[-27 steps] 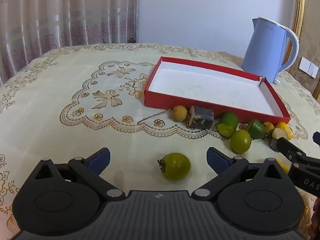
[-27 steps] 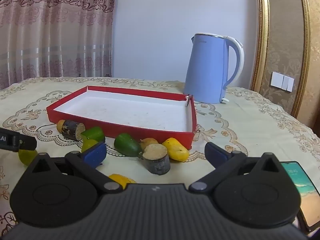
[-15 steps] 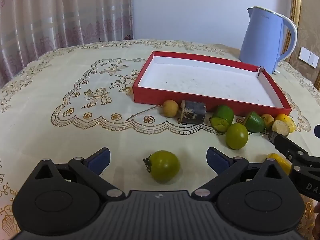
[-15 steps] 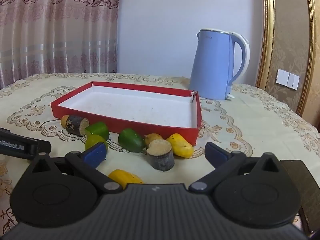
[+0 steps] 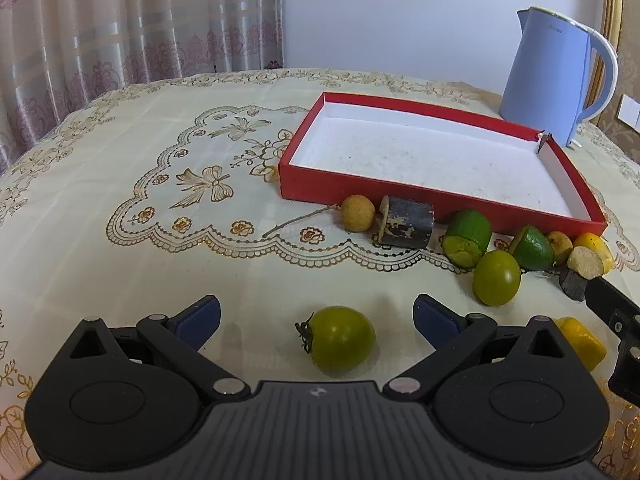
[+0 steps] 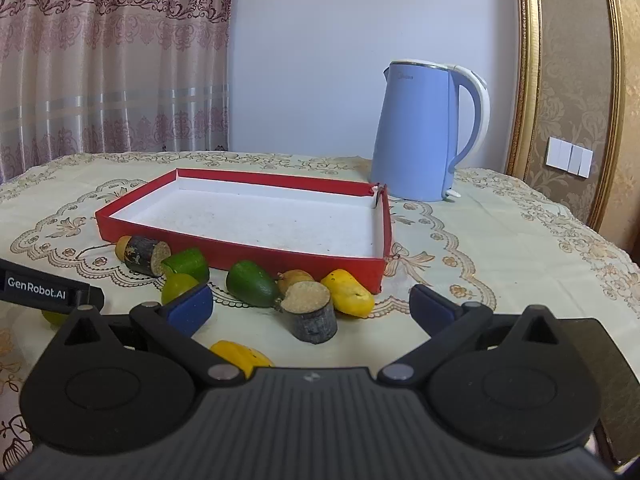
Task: Organize fruits
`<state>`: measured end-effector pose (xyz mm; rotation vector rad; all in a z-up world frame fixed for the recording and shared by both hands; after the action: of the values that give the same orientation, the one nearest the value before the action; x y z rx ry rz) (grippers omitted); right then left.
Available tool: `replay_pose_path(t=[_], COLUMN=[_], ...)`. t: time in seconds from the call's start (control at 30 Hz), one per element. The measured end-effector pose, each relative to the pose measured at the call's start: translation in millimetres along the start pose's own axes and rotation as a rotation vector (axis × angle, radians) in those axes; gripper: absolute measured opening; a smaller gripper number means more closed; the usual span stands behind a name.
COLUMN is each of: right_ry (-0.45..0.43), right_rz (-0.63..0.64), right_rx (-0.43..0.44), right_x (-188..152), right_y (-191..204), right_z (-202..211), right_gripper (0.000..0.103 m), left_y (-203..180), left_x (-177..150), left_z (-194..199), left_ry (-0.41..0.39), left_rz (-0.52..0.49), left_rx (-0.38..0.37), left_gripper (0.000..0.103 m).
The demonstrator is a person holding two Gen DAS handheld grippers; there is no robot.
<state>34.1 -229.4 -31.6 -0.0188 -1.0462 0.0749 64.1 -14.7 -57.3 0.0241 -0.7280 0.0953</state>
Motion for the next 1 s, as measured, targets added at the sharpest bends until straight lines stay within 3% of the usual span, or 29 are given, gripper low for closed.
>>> replay_pose_path(t=[1.0], right_ry=[0.007], right_rz=[0.007], right_rx=[-0.021], right_x=[3.3], right_y=[-1.8], right_z=[-1.2], right_gripper=[0.103], left_y=[-4.6], left_x=[-2.1], left_z=[-4.2], left_ry=[0.039], left_rz=[-0.056], left_rx=[0.016], left_gripper=[0.103])
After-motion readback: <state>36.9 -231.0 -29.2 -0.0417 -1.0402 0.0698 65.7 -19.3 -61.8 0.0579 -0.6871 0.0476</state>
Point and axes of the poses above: each gripper's, at about its wrist camera, not at the fingertips, and z roughly against the way its jaws point, y to its left, x to its top, the point moved 6 cm from there along -z, roughly the way its jaws point, and after that the axes turned 5 degrees about y, right-handed, at the moved point
